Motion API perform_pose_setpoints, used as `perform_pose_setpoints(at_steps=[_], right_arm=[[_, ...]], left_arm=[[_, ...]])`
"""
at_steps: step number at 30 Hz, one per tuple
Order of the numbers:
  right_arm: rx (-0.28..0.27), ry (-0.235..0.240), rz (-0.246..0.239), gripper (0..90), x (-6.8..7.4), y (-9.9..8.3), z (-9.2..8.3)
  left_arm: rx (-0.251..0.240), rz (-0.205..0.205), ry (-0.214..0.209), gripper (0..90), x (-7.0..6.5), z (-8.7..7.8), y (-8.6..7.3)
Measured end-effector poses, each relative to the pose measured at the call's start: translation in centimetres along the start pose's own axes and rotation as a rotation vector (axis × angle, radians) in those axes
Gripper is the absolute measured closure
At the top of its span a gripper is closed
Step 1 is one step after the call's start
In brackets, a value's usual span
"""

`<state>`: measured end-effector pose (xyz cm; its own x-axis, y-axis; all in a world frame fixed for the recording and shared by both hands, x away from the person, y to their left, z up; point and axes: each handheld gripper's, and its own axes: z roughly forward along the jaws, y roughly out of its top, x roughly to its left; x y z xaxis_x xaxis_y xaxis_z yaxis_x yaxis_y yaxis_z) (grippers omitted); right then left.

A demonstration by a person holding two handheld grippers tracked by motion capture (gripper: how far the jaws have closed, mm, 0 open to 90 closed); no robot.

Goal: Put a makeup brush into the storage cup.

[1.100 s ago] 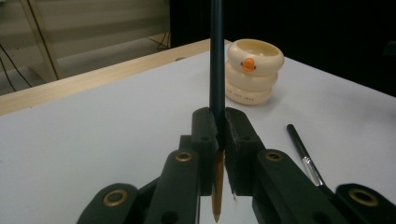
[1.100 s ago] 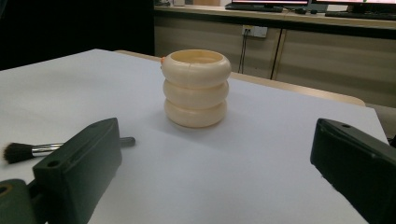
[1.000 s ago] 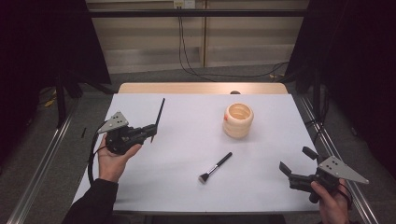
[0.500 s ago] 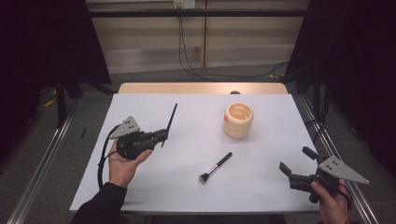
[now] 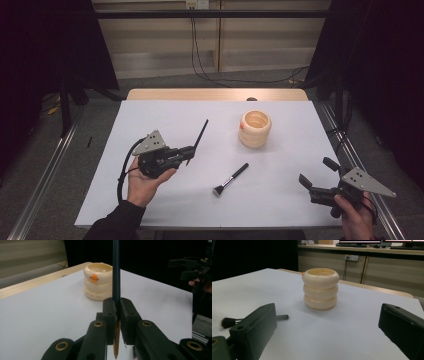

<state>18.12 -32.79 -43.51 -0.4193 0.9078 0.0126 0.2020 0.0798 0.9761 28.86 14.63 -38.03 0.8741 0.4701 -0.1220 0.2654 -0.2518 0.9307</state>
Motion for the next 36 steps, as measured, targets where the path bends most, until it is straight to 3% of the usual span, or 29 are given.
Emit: perform_pose_setpoints(at_steps=[12, 21, 29, 36], right_arm=[[-0.002, 0.002, -0.001, 1.6, 0.0, 0.0, 0.0], [0.0, 0.006, -0.002, 1.6, 0.0, 0.0, 0.0], [0.009, 0.013, -0.002, 1.5, 0.1, -0.1, 0.1], [0.0, 0.026, 0.004, 1.3, 0.2, -0.1, 0.2]], left_arm=[[0.027, 0.028, -0.086, 83.4, -2.2, 1.9, 0.7], [0.107, 0.056, -0.096, 83.5, -2.9, 2.5, 1.0], [0.215, 0.074, -0.15, 83.5, -3.3, 3.4, 1.5], [0.341, 0.119, -0.156, 83.5, -3.5, 4.3, 1.9]])
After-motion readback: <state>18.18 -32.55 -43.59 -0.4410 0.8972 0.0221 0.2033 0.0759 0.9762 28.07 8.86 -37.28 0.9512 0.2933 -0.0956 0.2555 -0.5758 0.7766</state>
